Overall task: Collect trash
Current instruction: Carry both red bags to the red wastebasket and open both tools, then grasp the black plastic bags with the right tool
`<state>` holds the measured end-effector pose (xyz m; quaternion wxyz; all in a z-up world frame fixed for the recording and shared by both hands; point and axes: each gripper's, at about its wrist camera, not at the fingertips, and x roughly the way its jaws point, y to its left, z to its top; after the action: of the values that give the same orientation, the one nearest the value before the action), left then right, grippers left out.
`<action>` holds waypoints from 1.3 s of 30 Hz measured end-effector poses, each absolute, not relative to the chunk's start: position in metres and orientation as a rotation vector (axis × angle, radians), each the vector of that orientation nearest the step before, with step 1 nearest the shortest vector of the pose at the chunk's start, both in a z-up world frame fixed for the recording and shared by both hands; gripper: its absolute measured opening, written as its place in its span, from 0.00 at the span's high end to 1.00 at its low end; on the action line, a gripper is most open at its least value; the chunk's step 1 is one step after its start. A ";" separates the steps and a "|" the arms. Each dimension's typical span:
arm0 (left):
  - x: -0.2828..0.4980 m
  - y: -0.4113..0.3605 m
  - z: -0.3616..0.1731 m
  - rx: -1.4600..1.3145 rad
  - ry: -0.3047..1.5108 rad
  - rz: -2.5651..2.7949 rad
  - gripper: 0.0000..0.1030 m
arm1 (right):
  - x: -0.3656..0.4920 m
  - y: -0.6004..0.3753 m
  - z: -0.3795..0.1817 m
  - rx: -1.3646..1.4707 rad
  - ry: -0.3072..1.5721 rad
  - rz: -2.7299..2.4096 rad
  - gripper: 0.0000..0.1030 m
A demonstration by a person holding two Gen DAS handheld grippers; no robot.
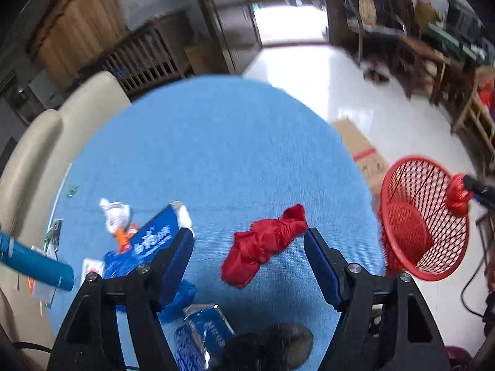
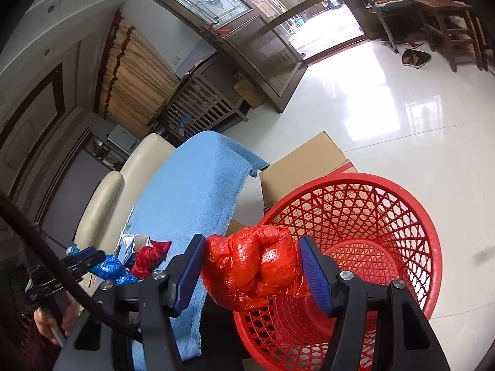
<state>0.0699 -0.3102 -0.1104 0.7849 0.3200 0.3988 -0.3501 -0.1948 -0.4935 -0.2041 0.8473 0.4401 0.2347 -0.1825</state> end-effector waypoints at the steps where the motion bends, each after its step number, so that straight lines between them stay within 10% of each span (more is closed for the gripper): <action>1: 0.074 -0.318 -0.119 0.711 0.890 -0.760 0.28 | -0.197 -0.495 -0.204 0.934 0.492 -0.388 0.37; 7: 0.087 -0.338 -0.160 0.779 1.039 -0.721 0.28 | -0.203 -0.499 -0.202 0.937 0.486 -0.403 0.37; 10: 0.090 -0.336 -0.168 0.741 1.091 -0.725 0.49 | -0.204 -0.501 -0.203 0.944 0.483 -0.403 0.37; 14: 0.086 -0.335 -0.159 0.701 1.066 -0.739 0.52 | -0.205 -0.502 -0.209 0.959 0.489 -0.403 0.37; 39: -0.041 -0.379 -0.105 0.597 1.023 -1.148 0.34 | -0.245 -0.540 -0.220 1.128 0.415 -0.500 0.23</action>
<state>-0.0411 -0.3793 -0.1047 0.6785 0.2657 0.4556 -0.5113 -0.2454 -0.5401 -0.2201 0.7955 0.5251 0.1931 -0.2329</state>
